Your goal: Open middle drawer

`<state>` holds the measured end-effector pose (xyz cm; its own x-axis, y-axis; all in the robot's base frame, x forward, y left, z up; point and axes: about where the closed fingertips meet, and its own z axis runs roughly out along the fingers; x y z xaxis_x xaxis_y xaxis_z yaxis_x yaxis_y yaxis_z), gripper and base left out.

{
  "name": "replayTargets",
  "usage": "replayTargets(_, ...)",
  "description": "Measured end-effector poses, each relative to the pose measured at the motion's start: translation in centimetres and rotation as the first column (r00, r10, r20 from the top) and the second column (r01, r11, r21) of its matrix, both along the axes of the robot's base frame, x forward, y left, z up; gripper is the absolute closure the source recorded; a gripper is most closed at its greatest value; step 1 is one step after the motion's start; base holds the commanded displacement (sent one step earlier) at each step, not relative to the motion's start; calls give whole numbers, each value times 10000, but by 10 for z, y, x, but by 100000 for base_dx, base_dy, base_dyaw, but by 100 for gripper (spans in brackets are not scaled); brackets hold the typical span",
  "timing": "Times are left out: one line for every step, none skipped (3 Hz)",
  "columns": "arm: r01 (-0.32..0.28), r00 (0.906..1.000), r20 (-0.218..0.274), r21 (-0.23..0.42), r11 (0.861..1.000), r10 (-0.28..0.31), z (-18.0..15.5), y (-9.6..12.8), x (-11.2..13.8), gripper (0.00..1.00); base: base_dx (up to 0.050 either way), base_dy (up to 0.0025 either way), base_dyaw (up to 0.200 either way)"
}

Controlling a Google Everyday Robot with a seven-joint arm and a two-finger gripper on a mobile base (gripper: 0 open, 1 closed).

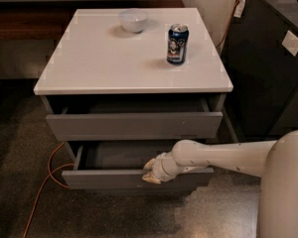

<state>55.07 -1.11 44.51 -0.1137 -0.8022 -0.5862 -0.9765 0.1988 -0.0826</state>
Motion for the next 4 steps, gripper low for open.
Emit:
replayTargets(-701,9975,-24,223,9973,702,10,9,-46,4,0,0,0)
replayTargets(-1612,9869,-8,601,9851,1615,27,21,-105,0,0,0,0)
replayTargets(-1996,9797,26,953,9752,2003,42,24,-126,0,0,0,0)
replayTargets(-2035,9789,31,989,9741,2042,43,24,-128,0,0,0,0)
